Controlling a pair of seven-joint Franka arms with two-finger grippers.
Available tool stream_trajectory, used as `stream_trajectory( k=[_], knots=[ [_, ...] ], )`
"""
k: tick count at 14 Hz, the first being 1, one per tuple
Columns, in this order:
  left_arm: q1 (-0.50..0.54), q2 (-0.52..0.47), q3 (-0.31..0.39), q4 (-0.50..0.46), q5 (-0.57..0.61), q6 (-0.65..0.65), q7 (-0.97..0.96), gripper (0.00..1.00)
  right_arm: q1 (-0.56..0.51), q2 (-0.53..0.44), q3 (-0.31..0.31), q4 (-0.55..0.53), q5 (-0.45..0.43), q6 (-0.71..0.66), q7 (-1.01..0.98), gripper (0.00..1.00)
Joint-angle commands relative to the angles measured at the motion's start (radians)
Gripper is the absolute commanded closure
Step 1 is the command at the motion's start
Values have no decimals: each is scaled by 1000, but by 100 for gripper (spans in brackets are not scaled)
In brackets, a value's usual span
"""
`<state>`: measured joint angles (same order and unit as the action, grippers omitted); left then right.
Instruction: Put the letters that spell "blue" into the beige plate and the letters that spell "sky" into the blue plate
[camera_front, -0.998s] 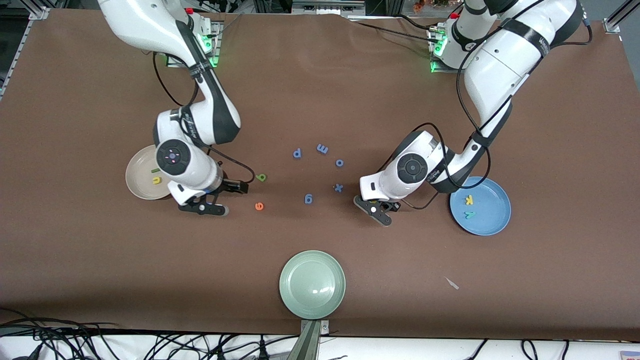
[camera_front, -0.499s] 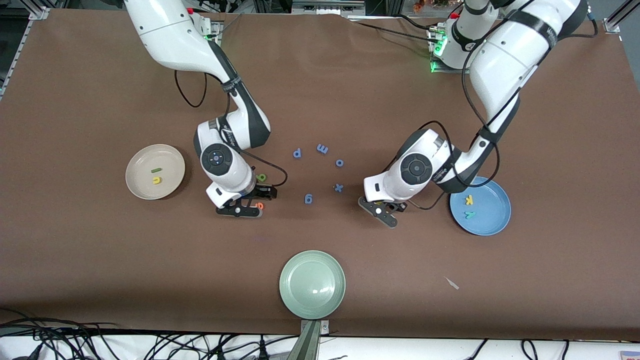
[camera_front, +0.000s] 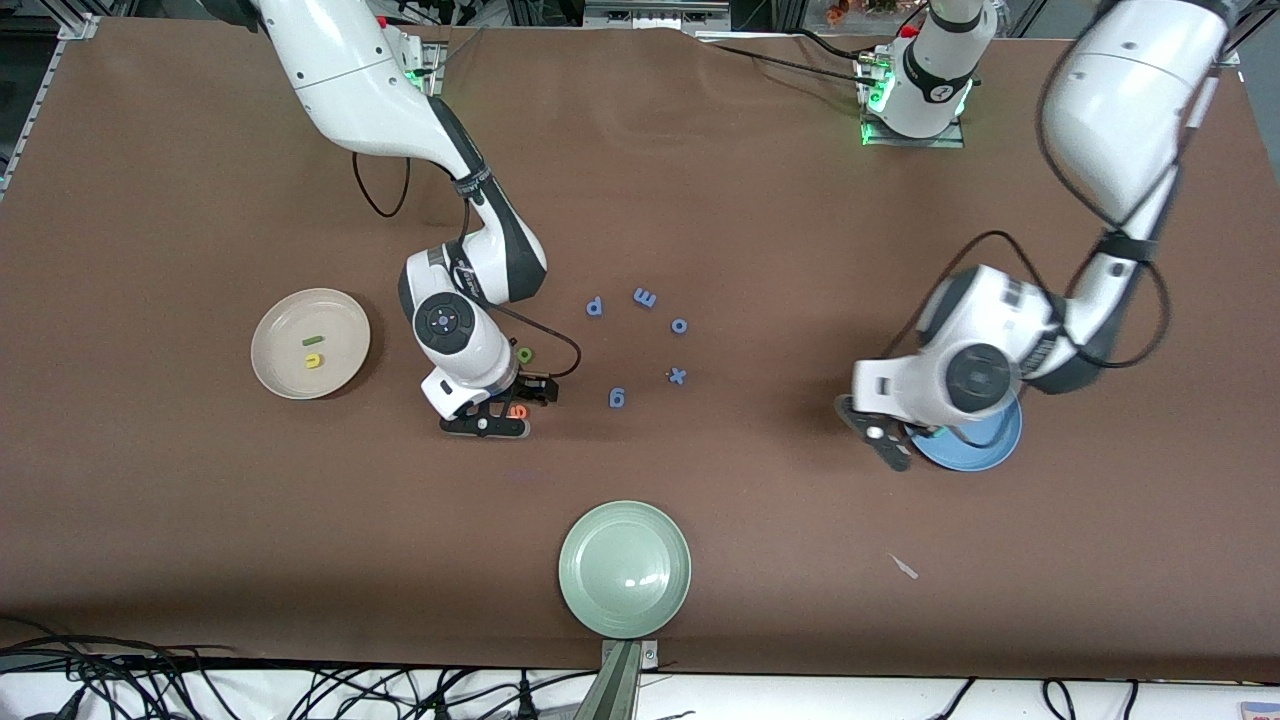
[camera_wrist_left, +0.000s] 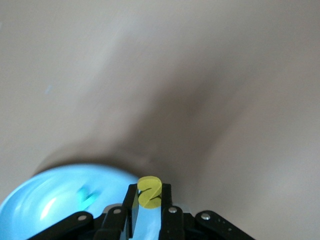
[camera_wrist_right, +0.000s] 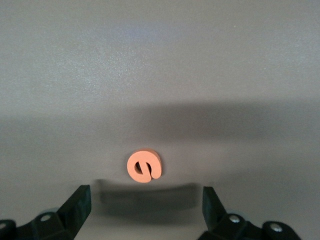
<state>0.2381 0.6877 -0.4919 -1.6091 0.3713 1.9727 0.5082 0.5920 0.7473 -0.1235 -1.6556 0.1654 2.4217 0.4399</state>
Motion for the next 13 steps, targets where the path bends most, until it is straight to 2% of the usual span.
stream_trajectory(
  k=[1, 2, 3, 5, 6, 7, 8, 10, 13],
  knots=[
    [78, 13, -16, -38, 17, 5, 84, 94, 2, 21, -2, 31, 12, 0, 5, 28],
    [87, 19, -14, -46, 17, 6, 84, 94, 0, 21, -2, 31, 14, 0, 3, 37],
    [89, 21, -11, -48, 17, 6, 84, 94, 0, 21, -2, 31, 14, 0, 3, 43],
    [131, 33, -13, -52, 20, 8, 96, 92, -4, 23, -2, 31, 14, 0, 0, 43],
    [135, 36, -14, -52, 20, 8, 101, 77, -8, 24, -2, 33, 14, 2, -1, 43],
    [126, 33, -14, -52, 20, 6, 101, 68, -8, 32, -2, 40, 14, 2, -1, 43],
    [125, 32, -14, -52, 20, 8, 104, 1, -9, 38, -2, 49, 14, 2, -1, 43],
    [136, 18, -31, -48, 20, -1, 163, 0, -8, 59, -2, 78, 16, 2, -1, 43],
    [129, -52, -88, -32, 5, -43, 224, 0, -8, 73, -2, 91, 25, 2, 0, 43]
  ],
)
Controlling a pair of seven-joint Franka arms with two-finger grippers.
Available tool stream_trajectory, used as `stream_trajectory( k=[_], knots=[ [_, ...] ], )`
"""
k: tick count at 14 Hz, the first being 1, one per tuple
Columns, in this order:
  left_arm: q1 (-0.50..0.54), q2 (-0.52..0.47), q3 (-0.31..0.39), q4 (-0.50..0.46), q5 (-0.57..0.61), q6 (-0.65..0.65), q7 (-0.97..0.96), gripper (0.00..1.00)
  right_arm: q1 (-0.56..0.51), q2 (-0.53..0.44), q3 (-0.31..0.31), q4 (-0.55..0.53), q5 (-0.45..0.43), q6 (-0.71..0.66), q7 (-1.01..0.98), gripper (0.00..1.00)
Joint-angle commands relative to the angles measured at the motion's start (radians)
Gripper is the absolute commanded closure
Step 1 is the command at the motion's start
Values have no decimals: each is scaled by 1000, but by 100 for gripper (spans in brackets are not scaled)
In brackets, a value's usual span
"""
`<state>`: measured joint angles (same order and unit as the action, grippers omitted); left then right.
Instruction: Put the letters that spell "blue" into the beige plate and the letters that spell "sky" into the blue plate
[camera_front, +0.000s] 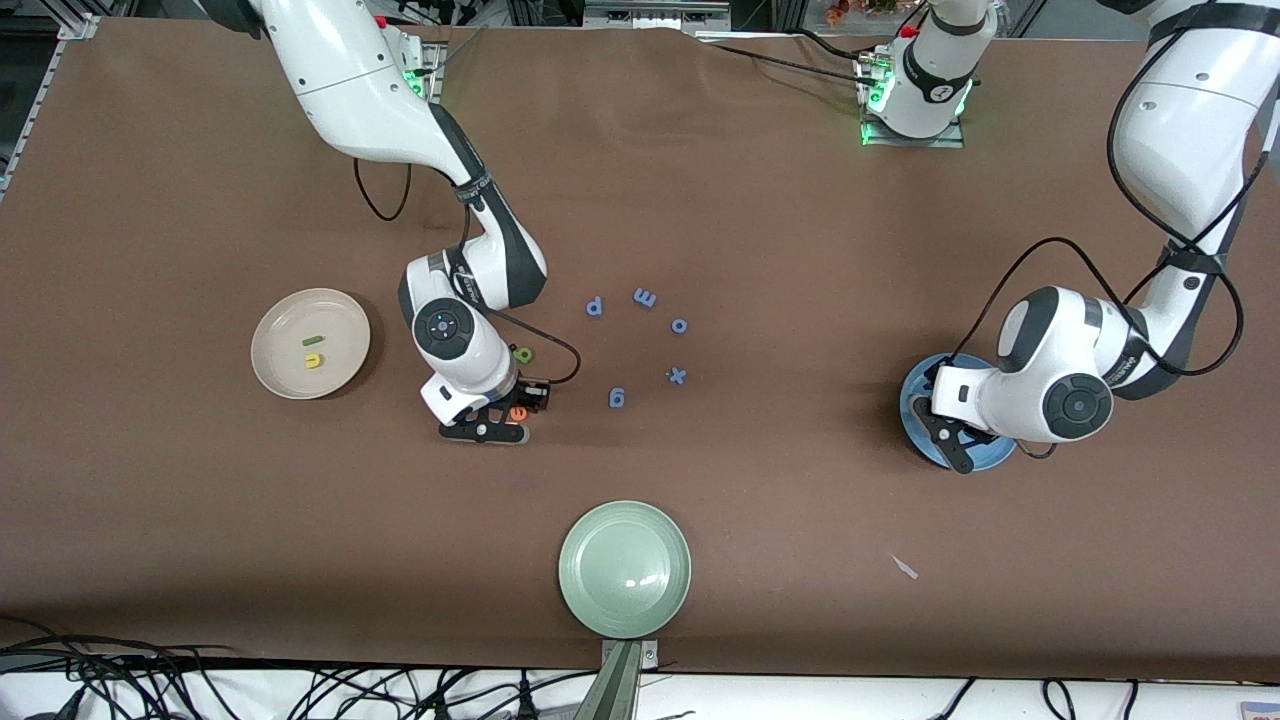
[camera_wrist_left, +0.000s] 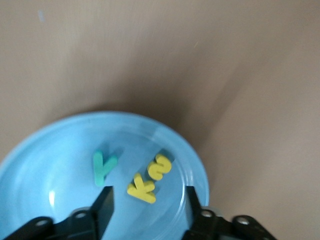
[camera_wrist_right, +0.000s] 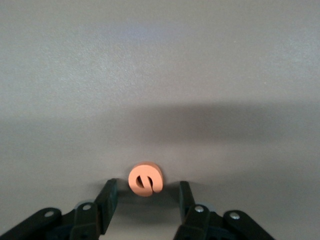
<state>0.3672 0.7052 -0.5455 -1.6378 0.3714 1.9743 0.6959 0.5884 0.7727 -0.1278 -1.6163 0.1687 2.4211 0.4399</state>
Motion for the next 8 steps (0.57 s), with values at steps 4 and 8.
stream_trajectory(
  k=[4, 8],
  knots=[
    [7, -143, -109, 15, -12, -141, -82, 0, -2, 48, 2, 52, 21, 9, -7, 61],
    [-1, -294, -125, 30, -176, -320, -196, 0, -4, 48, 2, 52, 23, 21, 0, 82]
  ],
)
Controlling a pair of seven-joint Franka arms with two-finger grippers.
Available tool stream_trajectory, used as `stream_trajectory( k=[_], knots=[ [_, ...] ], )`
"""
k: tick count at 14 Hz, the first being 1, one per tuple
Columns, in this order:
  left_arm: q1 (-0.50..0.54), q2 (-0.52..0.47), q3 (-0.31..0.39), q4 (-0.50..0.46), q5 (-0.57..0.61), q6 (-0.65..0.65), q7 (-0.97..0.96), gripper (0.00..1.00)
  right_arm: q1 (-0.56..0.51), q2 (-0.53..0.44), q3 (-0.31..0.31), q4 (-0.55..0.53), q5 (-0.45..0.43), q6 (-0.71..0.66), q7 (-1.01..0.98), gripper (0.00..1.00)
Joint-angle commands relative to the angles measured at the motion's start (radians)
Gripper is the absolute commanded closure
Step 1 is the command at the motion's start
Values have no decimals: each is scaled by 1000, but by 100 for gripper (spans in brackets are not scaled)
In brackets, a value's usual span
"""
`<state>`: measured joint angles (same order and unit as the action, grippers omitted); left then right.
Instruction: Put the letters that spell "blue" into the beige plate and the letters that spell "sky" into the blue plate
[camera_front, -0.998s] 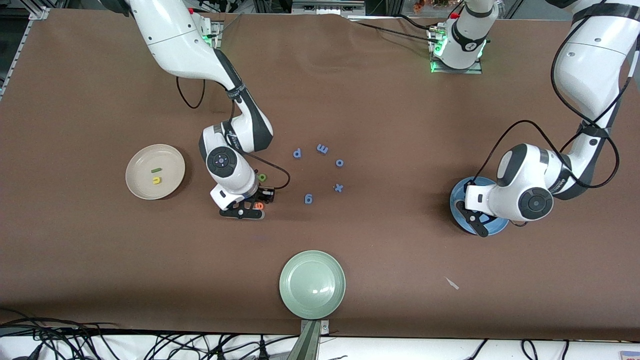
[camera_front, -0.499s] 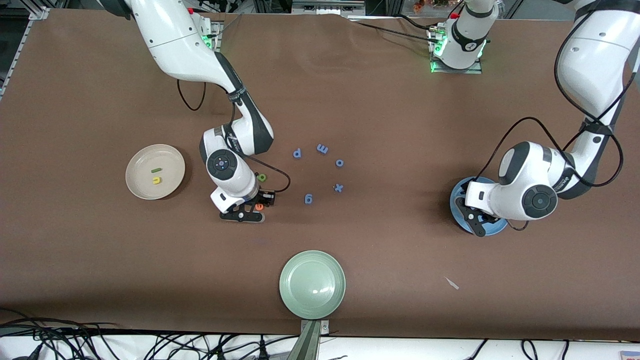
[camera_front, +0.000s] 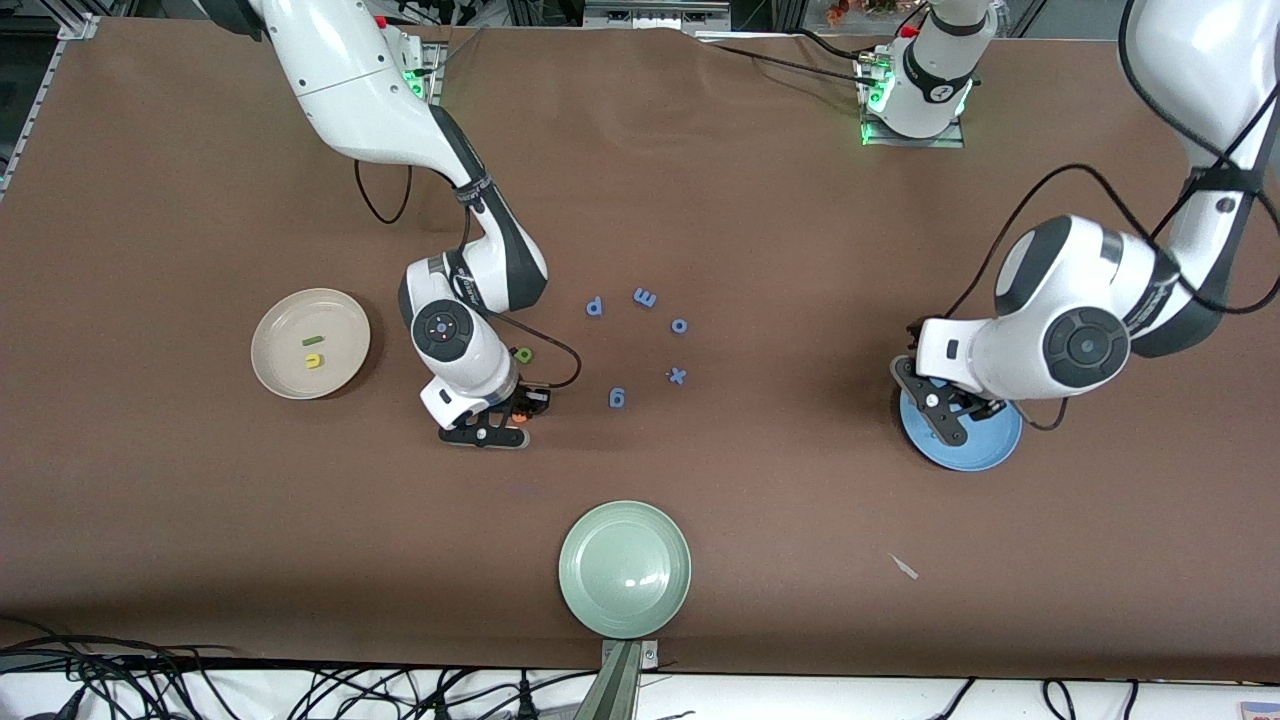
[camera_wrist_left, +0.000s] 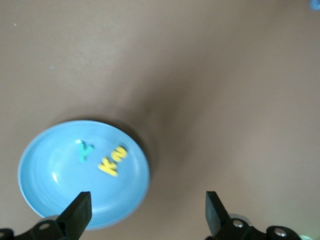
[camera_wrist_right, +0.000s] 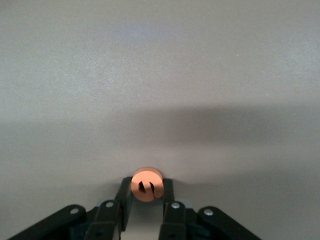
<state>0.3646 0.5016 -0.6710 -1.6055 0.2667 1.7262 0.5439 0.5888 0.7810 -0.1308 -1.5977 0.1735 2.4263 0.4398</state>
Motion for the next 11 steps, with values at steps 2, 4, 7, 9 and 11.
stream_trajectory(
  k=[2, 4, 7, 9, 11],
  knots=[
    [-10, -142, -25, 47, -89, -184, -137, 0, -6, 27, 2, 35, 18, 8, -12, 85],
    [-10, -167, -80, 126, -89, -281, -267, 0, -20, -11, -7, 33, 17, -48, -47, 85],
    [-126, -319, 5, 124, -95, -301, -340, 0, -23, -112, -99, -5, 18, -250, -208, 85],
    [-199, -385, 133, 125, -98, -249, -367, 0, -24, -198, -169, -153, 18, -189, -329, 84],
    [-274, -425, 284, 121, -138, -173, -369, 0, -26, -277, -226, -337, 20, -42, -497, 83]
  ],
)
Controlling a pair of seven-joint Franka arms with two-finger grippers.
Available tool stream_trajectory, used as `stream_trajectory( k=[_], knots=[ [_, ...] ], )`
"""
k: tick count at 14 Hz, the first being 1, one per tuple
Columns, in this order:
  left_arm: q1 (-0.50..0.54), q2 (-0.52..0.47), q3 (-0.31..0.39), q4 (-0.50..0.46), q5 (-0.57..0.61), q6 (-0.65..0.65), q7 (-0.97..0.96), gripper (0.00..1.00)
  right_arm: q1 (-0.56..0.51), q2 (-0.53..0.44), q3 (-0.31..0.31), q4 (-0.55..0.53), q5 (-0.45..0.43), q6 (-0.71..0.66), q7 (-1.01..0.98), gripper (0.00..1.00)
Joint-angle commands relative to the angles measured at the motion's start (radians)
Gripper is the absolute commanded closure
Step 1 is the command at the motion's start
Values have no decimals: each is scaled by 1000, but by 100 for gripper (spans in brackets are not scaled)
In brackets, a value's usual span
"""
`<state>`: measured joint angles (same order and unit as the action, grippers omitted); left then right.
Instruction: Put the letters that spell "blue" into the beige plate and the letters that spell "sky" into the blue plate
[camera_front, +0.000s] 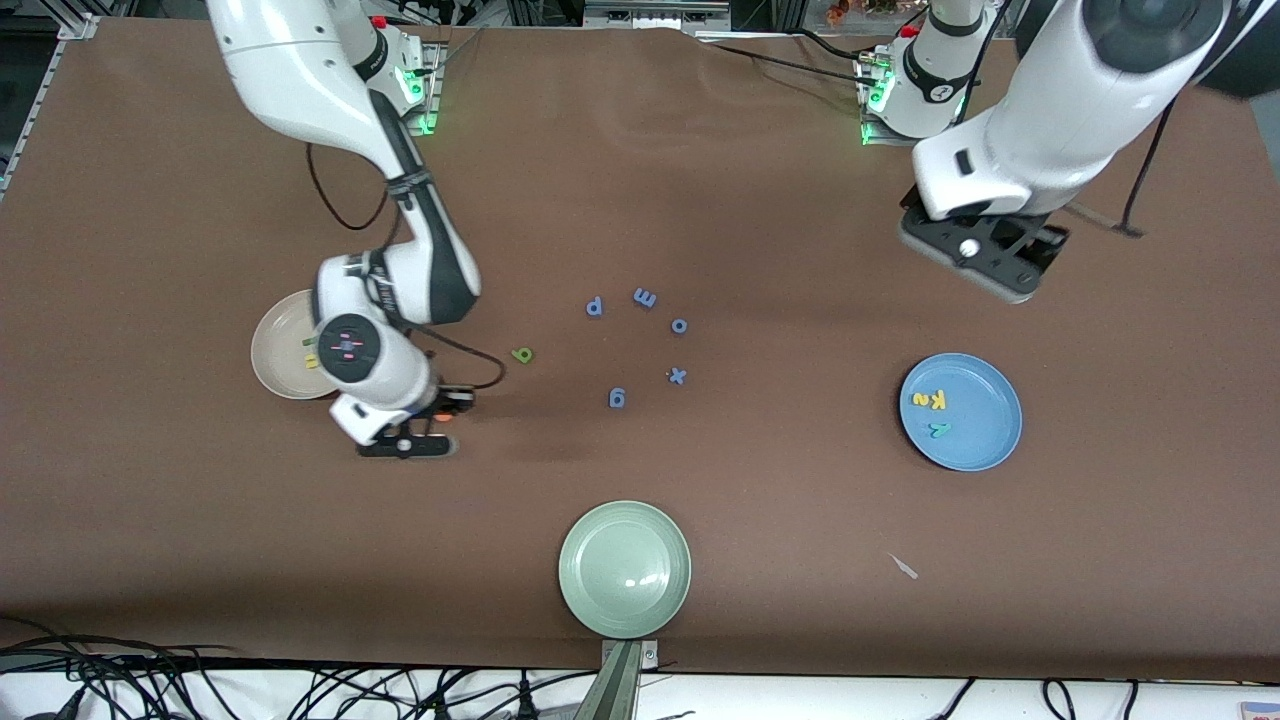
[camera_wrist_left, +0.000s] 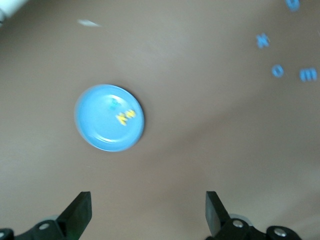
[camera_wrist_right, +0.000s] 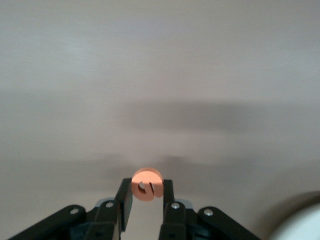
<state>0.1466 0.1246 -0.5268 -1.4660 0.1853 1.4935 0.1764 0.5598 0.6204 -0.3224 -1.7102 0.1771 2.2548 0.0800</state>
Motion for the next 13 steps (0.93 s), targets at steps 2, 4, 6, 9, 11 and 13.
stream_trajectory(
  k=[2, 4, 6, 9, 11, 13],
  knots=[
    [-149, -59, 291, -36, -85, 66, -5, 0, 3, -163, -82, -320, 16, 164, -222, 83],
    [-186, -78, 373, -91, -150, 76, -81, 0, 3, -188, -136, -382, 16, 154, -305, 83],
    [-187, -121, 383, -157, -155, 108, -208, 0, 3, -191, -177, -396, 16, 94, -342, 83],
    [-202, -158, 453, -223, -193, 132, -284, 0, 2, -197, -210, -393, 16, -12, -348, 75],
    [-196, -157, 482, -229, -248, 132, -281, 0, -18, -189, -210, -393, 27, -24, -353, 1],
    [-203, -157, 490, -223, -244, 128, -281, 0, -14, -197, -201, -382, 122, -35, -347, 0]
  ],
)
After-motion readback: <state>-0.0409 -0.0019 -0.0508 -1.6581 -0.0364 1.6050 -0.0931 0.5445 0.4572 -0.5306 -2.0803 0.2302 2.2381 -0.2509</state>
